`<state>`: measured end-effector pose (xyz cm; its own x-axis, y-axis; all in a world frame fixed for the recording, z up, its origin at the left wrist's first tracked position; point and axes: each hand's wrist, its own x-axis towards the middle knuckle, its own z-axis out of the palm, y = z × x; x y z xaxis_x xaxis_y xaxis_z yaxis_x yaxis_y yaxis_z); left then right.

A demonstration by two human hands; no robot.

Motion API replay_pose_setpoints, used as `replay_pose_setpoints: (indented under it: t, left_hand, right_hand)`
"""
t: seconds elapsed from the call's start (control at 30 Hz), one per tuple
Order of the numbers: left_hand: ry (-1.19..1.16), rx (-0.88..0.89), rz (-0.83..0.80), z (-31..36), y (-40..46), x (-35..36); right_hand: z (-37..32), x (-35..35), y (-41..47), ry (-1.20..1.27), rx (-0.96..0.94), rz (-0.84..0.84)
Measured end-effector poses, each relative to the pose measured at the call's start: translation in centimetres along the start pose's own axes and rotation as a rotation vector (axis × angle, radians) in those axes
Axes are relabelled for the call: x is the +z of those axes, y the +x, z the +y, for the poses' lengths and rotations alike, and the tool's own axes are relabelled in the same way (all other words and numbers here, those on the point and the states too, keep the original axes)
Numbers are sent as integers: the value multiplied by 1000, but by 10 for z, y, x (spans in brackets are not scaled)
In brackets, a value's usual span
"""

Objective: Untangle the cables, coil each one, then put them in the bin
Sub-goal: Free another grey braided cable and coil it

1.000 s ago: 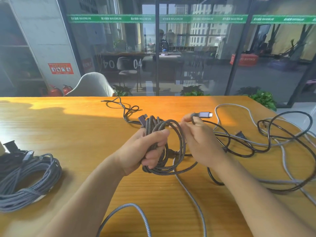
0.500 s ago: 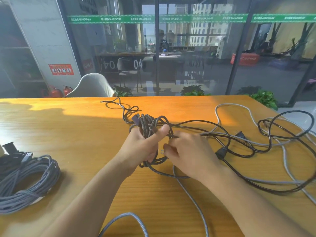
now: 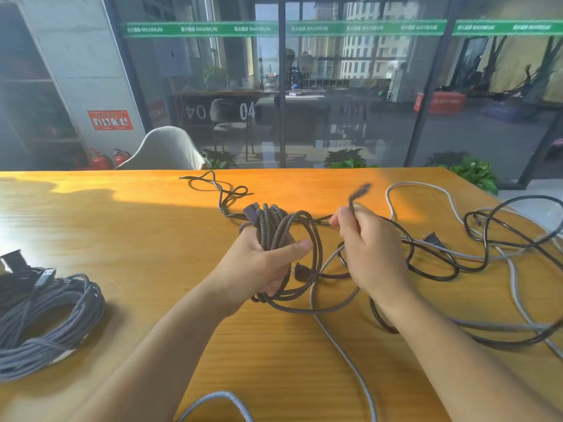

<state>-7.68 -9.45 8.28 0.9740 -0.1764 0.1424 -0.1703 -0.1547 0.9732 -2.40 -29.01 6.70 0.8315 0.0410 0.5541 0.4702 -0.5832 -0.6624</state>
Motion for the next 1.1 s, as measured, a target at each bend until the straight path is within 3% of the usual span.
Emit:
replay_pose_setpoints:
  t: [0.2, 0.4, 0.73, 1.1]
  left_hand:
    - [13, 17, -201, 7, -7, 19]
    - [-17, -69, -394, 13, -12, 21]
    - [7, -87, -430, 20, -14, 19]
    - [79, -16, -255, 22, -10, 23]
  right_hand:
    - [-18, 19, -11, 659, 134, -122]
    - [-19, 10, -10, 966, 273, -459]
    - [-25, 12, -10, 923, 395, -458]
    - [-37, 13, -8, 904, 406, -337]
